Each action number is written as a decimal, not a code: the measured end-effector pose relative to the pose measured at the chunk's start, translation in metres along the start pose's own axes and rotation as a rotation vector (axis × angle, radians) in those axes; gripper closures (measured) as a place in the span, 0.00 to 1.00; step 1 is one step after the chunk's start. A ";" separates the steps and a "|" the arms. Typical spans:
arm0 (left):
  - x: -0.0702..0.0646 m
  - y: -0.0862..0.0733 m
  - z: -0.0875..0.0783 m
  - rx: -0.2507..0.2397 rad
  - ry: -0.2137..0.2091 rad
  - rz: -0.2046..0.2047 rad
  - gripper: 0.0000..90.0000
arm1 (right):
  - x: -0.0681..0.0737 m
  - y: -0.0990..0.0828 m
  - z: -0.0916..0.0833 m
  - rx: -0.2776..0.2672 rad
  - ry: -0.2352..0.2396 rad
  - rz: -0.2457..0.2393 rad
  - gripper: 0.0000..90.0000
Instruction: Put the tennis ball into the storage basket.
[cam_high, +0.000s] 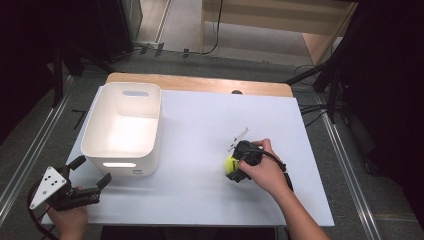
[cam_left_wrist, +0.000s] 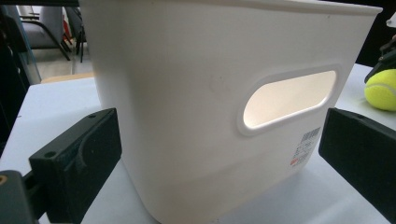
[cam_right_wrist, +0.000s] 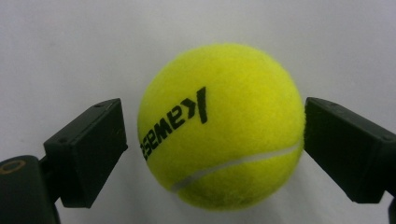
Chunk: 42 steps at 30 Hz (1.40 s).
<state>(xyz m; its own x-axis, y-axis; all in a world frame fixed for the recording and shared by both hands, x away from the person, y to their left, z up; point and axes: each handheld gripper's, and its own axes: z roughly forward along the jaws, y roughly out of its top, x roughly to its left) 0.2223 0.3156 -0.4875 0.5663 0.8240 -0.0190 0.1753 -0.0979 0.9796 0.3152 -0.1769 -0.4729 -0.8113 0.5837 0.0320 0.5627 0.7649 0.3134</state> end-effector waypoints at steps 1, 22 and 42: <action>0.000 0.000 0.000 0.000 0.000 0.000 0.00 | 0.000 0.000 0.000 -0.002 0.000 0.008 0.07; 0.000 0.000 0.000 0.000 0.000 0.001 0.00 | -0.002 -0.001 0.002 0.008 0.013 0.014 0.26; 0.000 0.000 0.000 0.001 -0.001 -0.001 0.00 | -0.002 0.011 -0.014 0.010 0.025 -0.013 0.26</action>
<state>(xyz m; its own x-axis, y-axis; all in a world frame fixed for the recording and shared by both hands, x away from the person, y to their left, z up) 0.2229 0.3158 -0.4873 0.5669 0.8236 -0.0202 0.1765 -0.0975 0.9794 0.3205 -0.1732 -0.4562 -0.8224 0.5666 0.0513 0.5532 0.7752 0.3050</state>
